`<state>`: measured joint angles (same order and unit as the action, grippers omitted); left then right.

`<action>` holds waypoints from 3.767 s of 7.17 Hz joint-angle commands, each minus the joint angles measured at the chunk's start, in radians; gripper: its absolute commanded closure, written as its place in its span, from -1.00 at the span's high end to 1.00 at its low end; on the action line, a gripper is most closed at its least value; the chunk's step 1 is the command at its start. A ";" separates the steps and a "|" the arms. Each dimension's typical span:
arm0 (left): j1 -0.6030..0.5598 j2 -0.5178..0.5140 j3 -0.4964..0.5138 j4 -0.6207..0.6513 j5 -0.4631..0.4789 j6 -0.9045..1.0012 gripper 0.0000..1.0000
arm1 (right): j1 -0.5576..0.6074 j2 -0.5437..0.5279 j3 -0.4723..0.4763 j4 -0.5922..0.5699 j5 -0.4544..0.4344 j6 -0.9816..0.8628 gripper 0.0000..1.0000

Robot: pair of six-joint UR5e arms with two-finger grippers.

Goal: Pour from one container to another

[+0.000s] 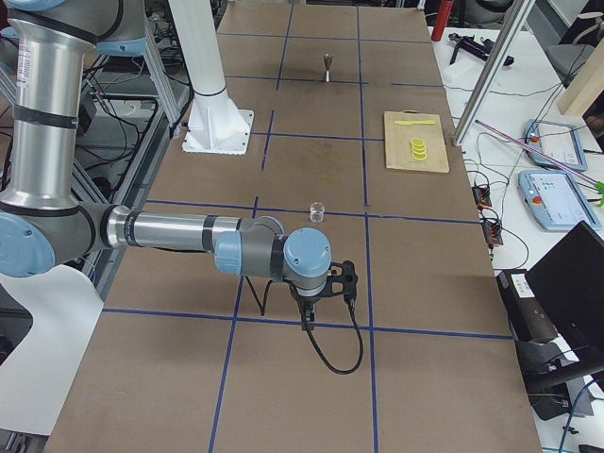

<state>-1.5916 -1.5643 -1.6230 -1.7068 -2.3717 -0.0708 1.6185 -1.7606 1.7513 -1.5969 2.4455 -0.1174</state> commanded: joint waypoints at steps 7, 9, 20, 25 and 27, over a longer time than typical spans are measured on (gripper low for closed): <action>0.024 -0.005 -0.014 -0.005 0.011 -0.006 1.00 | 0.015 0.036 -0.044 0.157 -0.010 0.232 1.00; 0.024 -0.007 -0.015 -0.008 0.009 -0.006 1.00 | 0.015 0.038 -0.046 0.184 -0.010 0.243 1.00; 0.025 -0.005 -0.014 -0.008 0.011 -0.004 1.00 | 0.014 0.043 -0.044 0.186 -0.007 0.246 1.00; 0.027 -0.005 -0.009 -0.007 0.009 -0.003 1.00 | 0.015 0.043 -0.044 0.186 -0.007 0.246 1.00; 0.027 -0.005 -0.011 -0.007 0.009 -0.003 1.00 | 0.015 0.043 -0.046 0.186 -0.007 0.246 1.00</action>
<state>-1.5649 -1.5693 -1.6332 -1.7136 -2.3623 -0.0736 1.6336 -1.7181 1.7065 -1.4113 2.4390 0.1289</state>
